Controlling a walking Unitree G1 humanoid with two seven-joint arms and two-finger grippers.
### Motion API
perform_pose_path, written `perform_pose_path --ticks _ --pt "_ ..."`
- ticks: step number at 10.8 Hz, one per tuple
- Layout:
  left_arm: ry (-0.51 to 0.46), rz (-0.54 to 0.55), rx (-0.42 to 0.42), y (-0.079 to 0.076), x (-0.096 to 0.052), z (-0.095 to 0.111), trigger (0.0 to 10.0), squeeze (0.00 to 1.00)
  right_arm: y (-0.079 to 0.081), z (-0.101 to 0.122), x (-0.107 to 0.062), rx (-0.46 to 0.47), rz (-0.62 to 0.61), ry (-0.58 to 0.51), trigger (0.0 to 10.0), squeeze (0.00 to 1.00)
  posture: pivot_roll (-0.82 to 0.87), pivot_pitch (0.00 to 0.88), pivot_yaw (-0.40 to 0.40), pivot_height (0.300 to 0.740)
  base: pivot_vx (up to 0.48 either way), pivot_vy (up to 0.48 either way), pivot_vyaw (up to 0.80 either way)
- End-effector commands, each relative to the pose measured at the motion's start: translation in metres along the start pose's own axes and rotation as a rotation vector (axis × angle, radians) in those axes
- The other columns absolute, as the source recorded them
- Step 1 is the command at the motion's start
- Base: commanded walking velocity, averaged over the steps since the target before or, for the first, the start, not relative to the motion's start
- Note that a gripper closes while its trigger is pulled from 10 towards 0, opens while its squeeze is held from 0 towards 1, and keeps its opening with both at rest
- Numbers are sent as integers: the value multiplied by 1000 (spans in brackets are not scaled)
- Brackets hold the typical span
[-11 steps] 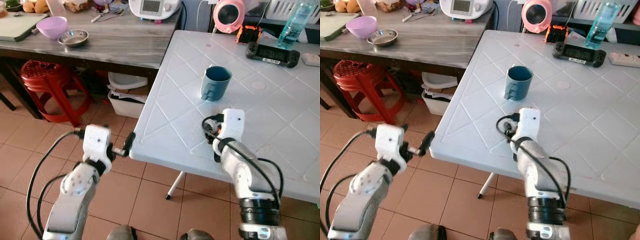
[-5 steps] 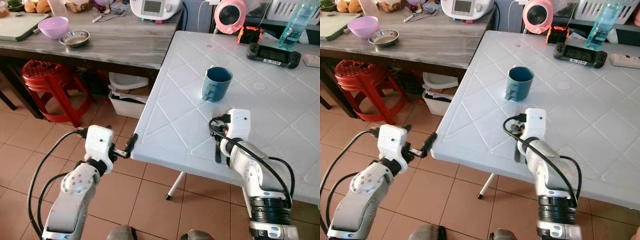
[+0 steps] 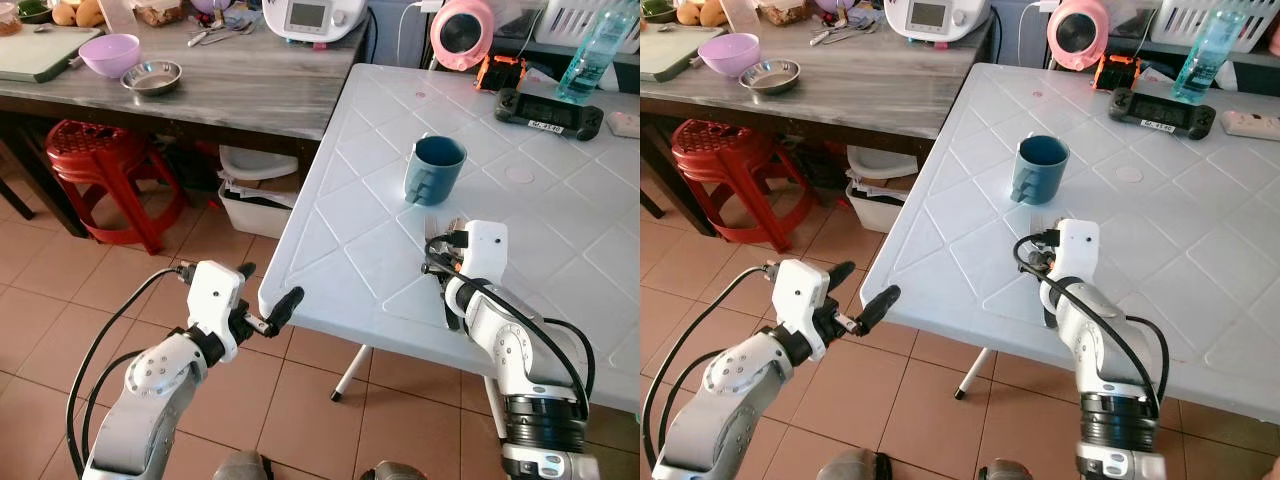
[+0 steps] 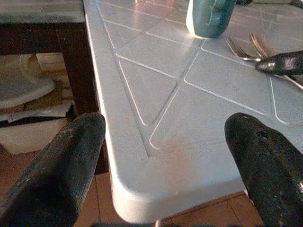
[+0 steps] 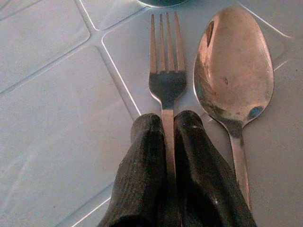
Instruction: Setting the table
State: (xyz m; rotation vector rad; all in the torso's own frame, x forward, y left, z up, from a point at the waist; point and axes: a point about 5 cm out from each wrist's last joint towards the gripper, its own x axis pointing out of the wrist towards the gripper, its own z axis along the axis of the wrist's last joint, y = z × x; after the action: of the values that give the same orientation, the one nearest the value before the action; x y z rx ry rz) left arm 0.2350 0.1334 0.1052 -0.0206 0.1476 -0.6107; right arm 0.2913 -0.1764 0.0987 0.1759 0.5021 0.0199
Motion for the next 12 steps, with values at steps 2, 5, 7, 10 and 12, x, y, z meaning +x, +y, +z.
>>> perform_pose_path --ticks 2,5,7,10,12 --pt "7 16 49 6 1 1 10000 0 -2 -40 2 100 -45 181 0 0 24 25 26 740 0 0 0" --pt "29 96 82 15 5 -4 10000 0 18 -19 -1 76 -22 55 0 0 14 7 30 740 0 0 0" --pt "53 210 85 28 11 -9 10000 0 30 -23 0 95 0 63 10000 0 4 0 40 740 0 0 0" --pt "-18 317 95 40 21 5 10000 0 35 -24 1 75 4 43 10000 0 -2 0 41 740 0 319 0" --pt "-49 321 94 42 26 9 10000 0 33 -20 3 54 -11 7 10000 0 -5 0 46 740 0 472 0"
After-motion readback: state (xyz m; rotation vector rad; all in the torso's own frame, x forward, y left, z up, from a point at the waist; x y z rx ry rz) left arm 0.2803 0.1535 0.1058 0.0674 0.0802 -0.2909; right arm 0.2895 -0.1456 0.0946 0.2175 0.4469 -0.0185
